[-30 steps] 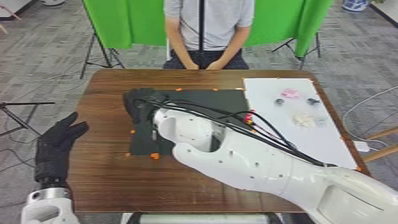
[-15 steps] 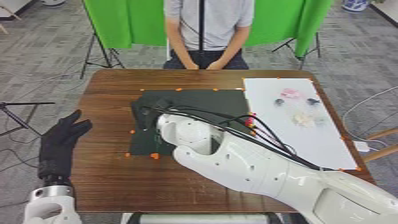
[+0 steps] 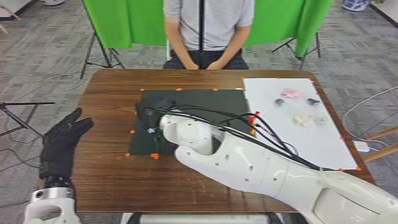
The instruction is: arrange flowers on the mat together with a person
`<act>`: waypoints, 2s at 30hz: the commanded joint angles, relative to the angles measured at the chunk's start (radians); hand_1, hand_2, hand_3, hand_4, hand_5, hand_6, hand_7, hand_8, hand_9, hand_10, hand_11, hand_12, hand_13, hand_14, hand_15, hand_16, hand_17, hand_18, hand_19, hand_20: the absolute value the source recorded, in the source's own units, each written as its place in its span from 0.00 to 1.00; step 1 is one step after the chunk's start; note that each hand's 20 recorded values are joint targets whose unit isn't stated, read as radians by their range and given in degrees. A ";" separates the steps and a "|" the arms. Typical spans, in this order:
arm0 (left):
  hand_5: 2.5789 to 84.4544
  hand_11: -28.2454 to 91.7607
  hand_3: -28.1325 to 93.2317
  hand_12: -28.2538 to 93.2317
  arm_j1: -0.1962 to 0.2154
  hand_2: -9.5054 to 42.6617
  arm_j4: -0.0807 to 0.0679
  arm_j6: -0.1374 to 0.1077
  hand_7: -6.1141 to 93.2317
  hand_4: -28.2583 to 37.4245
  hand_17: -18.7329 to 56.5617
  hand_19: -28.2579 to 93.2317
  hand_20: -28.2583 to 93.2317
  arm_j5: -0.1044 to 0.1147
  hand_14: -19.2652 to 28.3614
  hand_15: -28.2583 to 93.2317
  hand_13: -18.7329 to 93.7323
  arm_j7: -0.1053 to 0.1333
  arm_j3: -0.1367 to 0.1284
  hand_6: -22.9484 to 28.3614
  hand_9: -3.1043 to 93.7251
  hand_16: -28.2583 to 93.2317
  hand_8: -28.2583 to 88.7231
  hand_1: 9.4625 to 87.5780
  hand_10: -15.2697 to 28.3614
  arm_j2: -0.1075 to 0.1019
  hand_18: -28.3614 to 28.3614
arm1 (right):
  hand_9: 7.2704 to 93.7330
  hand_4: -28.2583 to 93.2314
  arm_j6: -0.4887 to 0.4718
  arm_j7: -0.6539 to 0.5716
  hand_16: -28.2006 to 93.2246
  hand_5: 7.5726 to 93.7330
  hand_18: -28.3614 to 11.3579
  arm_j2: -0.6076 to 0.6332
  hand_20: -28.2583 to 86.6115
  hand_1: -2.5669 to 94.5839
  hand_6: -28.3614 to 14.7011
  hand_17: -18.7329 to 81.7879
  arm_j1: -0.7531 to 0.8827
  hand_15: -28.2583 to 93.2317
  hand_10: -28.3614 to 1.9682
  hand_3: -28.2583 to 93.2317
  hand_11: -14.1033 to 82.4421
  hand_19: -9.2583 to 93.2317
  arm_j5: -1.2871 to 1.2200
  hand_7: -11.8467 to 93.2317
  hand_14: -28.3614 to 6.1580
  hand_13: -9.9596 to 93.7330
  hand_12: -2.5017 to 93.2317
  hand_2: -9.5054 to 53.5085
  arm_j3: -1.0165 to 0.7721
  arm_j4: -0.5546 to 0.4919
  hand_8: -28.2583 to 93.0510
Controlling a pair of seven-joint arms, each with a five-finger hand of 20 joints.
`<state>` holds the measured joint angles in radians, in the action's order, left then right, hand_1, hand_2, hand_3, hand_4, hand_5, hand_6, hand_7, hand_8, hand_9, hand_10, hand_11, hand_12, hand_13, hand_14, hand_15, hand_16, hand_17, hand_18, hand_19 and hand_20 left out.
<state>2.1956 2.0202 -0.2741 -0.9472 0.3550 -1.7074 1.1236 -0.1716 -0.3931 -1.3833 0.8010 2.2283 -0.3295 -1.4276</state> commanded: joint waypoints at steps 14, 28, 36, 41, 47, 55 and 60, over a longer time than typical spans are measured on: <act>0.51 0.37 0.77 0.32 0.056 0.00 0.015 0.004 0.12 0.00 0.38 0.26 0.39 -0.004 0.77 0.33 0.52 -0.002 -0.020 0.57 0.53 0.24 0.19 0.22 0.68 0.035 0.72 | 0.90 0.04 0.045 0.001 0.48 0.65 0.37 0.159 0.44 0.46 0.74 0.77 0.065 0.56 0.59 0.81 0.34 0.87 -0.086 0.26 0.79 1.00 0.26 0.00 -0.215 -0.321 0.14; 0.51 0.37 0.77 0.32 0.090 0.00 0.038 0.039 0.12 0.00 0.39 0.26 0.40 -0.031 0.77 0.33 0.52 -0.025 -0.039 0.57 0.53 0.24 0.19 0.23 0.68 0.049 0.71 | 0.57 0.10 0.175 0.489 0.42 0.55 0.31 0.470 0.51 0.26 0.61 0.45 1.003 0.36 0.39 0.80 0.24 0.36 -0.983 0.23 0.37 0.58 0.19 0.10 -1.151 -0.686 0.16; 0.52 0.37 0.77 0.32 0.075 0.00 0.036 0.069 0.12 0.00 0.39 0.26 0.40 -0.075 0.77 0.33 0.52 -0.040 -0.028 0.57 0.53 0.24 0.19 0.22 0.68 0.055 0.70 | 0.26 0.09 0.290 0.656 0.36 0.30 0.36 0.192 0.44 0.13 0.63 0.30 1.350 0.24 0.45 0.82 0.15 0.12 -0.947 0.16 0.44 0.29 0.13 0.19 -1.313 -0.710 0.18; 0.52 0.37 0.78 0.32 0.075 0.00 0.041 0.074 0.12 0.00 0.39 0.25 0.40 -0.081 0.76 0.33 0.52 -0.039 -0.025 0.57 0.53 0.24 0.19 0.22 0.68 0.068 0.70 | 0.26 0.09 0.361 0.749 0.35 0.29 0.37 0.156 0.43 0.09 0.65 0.30 1.398 0.24 0.48 0.85 0.16 0.11 -1.055 0.16 0.47 0.29 0.13 0.19 -1.276 -0.692 0.18; 0.52 0.37 0.78 0.32 0.067 0.00 0.040 0.095 0.12 0.00 0.39 0.26 0.40 -0.103 0.76 0.33 0.52 -0.043 -0.011 0.57 0.53 0.24 0.19 0.22 0.68 0.072 0.70 | 0.28 0.08 0.371 0.773 0.35 0.30 0.37 0.161 0.43 0.08 0.65 0.31 1.421 0.25 0.48 0.86 0.16 0.11 -1.140 0.17 0.48 0.31 0.12 0.20 -1.279 -0.692 0.17; 0.52 0.37 0.78 0.32 0.066 0.00 0.041 0.098 0.12 0.00 0.39 0.25 0.40 -0.111 0.76 0.33 0.52 -0.046 -0.006 0.57 0.53 0.24 0.19 0.22 0.68 0.070 0.70 | 0.30 0.08 0.415 0.780 0.34 0.31 0.36 0.164 0.44 0.08 0.65 0.33 1.373 0.26 0.47 0.86 0.17 0.11 -1.200 0.18 0.47 0.33 0.12 0.20 -1.247 -0.678 0.17; 0.53 0.37 0.79 0.32 0.078 0.00 0.045 0.096 0.13 0.00 0.39 0.25 0.40 -0.110 0.76 0.33 0.52 -0.046 -0.006 0.57 0.53 0.24 0.19 0.21 0.68 0.074 0.70 | 0.31 0.08 0.406 0.786 0.34 0.31 0.35 0.161 0.44 0.08 0.65 0.33 1.385 0.27 0.47 0.87 0.17 0.12 -1.207 0.19 0.46 0.33 0.12 0.19 -1.253 -0.679 0.17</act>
<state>2.2552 2.0590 -0.1874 -1.0518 0.3190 -1.7176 1.1844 0.2334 0.3890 -1.2224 2.2139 1.0146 -1.5743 -2.0961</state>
